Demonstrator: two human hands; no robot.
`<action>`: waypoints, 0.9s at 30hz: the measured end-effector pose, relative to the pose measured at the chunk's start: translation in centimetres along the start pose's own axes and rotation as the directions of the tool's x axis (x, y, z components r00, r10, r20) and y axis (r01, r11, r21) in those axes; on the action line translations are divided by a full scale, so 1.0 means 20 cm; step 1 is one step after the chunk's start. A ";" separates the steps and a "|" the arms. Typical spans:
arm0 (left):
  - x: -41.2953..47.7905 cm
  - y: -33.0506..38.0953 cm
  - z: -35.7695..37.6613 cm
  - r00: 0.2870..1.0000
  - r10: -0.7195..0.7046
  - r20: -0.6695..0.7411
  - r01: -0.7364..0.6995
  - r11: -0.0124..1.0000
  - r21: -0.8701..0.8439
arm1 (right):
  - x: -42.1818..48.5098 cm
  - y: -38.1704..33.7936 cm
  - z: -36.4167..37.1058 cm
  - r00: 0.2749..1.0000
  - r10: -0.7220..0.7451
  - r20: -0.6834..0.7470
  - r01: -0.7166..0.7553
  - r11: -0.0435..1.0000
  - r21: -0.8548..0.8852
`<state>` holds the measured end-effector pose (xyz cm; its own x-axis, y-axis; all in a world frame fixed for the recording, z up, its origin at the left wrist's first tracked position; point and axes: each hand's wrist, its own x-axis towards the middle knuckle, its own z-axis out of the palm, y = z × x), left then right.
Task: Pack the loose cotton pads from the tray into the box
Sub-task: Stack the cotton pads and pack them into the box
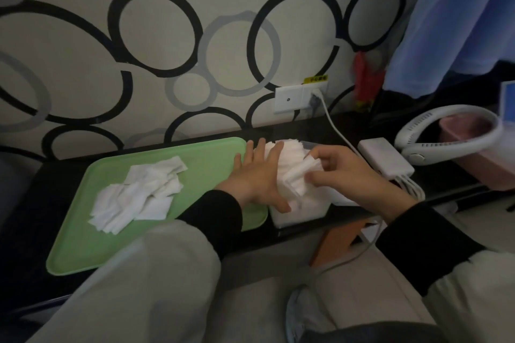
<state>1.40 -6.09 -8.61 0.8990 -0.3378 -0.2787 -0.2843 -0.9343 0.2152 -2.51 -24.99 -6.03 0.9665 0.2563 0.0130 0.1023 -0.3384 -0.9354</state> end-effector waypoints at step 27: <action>0.09 -0.04 0.02 0.993 0.059 -0.102 -0.057 0.998 0.022 | 0.08 -0.06 0.22 0.962 0.131 0.241 0.141 0.517 -0.844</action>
<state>3.18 -5.94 -9.74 0.9101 -0.3785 -0.1688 -0.3420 -0.9159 0.2103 -2.08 -20.19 -6.38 0.8861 0.4205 -0.1949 0.3883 -0.9032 -0.1831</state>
